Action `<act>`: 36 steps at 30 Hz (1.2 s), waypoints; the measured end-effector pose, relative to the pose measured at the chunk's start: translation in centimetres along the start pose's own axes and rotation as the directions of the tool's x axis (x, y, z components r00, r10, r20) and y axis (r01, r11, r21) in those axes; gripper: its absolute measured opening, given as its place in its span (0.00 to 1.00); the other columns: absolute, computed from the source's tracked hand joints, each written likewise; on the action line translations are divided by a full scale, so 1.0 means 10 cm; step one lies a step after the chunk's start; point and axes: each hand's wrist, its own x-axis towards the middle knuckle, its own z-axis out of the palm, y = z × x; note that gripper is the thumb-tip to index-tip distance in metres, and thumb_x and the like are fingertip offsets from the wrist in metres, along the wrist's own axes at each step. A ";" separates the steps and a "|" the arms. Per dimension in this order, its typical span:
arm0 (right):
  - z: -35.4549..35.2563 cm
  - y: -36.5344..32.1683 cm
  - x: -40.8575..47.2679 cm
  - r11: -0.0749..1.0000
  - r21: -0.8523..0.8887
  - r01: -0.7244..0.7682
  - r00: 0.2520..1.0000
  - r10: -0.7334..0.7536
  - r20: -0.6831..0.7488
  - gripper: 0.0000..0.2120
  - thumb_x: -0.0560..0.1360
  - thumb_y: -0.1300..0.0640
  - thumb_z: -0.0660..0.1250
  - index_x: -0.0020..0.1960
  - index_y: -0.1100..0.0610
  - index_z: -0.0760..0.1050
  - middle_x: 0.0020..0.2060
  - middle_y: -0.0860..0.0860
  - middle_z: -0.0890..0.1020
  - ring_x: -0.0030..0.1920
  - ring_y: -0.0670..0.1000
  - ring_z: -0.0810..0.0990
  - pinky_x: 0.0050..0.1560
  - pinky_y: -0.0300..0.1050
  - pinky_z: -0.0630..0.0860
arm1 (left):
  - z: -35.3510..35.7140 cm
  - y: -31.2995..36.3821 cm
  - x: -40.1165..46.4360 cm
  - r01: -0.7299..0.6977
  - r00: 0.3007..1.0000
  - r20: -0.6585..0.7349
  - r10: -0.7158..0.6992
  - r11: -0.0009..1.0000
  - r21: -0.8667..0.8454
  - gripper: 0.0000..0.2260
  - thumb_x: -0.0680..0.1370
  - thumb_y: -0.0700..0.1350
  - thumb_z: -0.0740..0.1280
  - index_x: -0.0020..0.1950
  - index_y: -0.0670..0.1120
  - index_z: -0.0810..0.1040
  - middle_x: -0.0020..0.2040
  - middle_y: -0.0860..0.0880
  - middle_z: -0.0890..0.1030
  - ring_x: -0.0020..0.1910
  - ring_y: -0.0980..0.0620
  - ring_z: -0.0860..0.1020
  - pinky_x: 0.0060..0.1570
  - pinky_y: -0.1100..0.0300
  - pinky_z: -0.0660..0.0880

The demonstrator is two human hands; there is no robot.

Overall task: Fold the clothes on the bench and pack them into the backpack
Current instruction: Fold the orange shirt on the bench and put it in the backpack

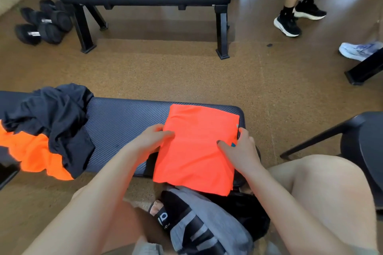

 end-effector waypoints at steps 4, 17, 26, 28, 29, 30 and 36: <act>-0.03 -0.01 -0.01 1.000 0.001 0.022 1.000 -0.022 -0.001 0.40 0.74 0.48 0.73 0.77 0.57 0.57 0.68 0.58 0.72 0.66 0.60 0.73 0.61 0.50 0.69 | 0.06 0.01 -0.03 0.040 0.999 0.016 -0.039 0.997 -0.061 0.05 0.80 0.43 0.67 0.52 0.46 0.72 0.44 0.46 0.80 0.41 0.51 0.79 0.40 0.58 0.74; 0.15 -0.08 -0.10 0.889 -0.436 0.138 0.944 -0.252 -0.215 0.38 0.71 0.47 0.74 0.74 0.53 0.58 0.61 0.57 0.65 0.62 0.60 0.67 0.61 0.55 0.71 | 0.12 -0.08 -0.11 -0.001 0.993 -0.118 0.014 0.994 0.113 0.25 0.67 0.49 0.80 0.60 0.49 0.74 0.55 0.48 0.81 0.52 0.49 0.81 0.47 0.51 0.80; 0.20 -0.26 -0.33 0.822 -0.369 0.434 0.861 -0.499 -0.100 0.16 0.77 0.58 0.67 0.64 0.56 0.74 0.56 0.56 0.73 0.59 0.59 0.73 0.57 0.57 0.74 | 0.12 -0.08 -0.09 0.037 0.991 -0.126 -0.033 0.999 0.026 0.24 0.66 0.51 0.78 0.58 0.48 0.75 0.55 0.45 0.82 0.51 0.46 0.83 0.53 0.47 0.80; 0.27 -0.29 -0.32 0.851 -0.257 0.459 0.879 -0.477 -0.009 0.16 0.79 0.55 0.65 0.66 0.57 0.73 0.58 0.55 0.75 0.60 0.59 0.75 0.60 0.55 0.72 | 0.15 -0.06 -0.09 0.000 0.986 -0.164 0.015 0.996 0.090 0.24 0.66 0.50 0.79 0.57 0.47 0.75 0.53 0.45 0.82 0.49 0.47 0.82 0.47 0.51 0.79; 0.30 -0.29 -0.28 0.893 -0.191 0.408 0.911 -0.412 0.021 0.18 0.80 0.53 0.64 0.67 0.58 0.72 0.59 0.56 0.76 0.62 0.58 0.75 0.62 0.53 0.72 | 0.17 -0.05 -0.10 -0.017 0.983 -0.179 0.039 0.992 0.124 0.23 0.68 0.49 0.79 0.57 0.47 0.74 0.52 0.45 0.81 0.46 0.48 0.81 0.44 0.53 0.77; 0.31 -0.28 -0.23 0.932 -0.137 0.336 0.942 -0.333 0.047 0.19 0.80 0.51 0.63 0.68 0.58 0.72 0.61 0.56 0.76 0.63 0.58 0.75 0.63 0.52 0.71 | 0.17 -0.04 -0.11 -0.028 0.981 -0.184 0.054 0.989 0.144 0.21 0.70 0.47 0.78 0.57 0.46 0.74 0.50 0.45 0.81 0.43 0.48 0.80 0.41 0.55 0.75; 0.22 -0.28 -0.05 0.988 0.002 0.153 0.977 -0.152 0.151 0.19 0.81 0.49 0.65 0.68 0.58 0.73 0.54 0.53 0.80 0.60 0.55 0.78 0.61 0.45 0.70 | 0.13 -0.08 -0.09 0.037 0.988 -0.150 -0.040 0.999 -0.022 0.22 0.70 0.49 0.76 0.60 0.45 0.74 0.51 0.42 0.82 0.47 0.46 0.81 0.45 0.53 0.73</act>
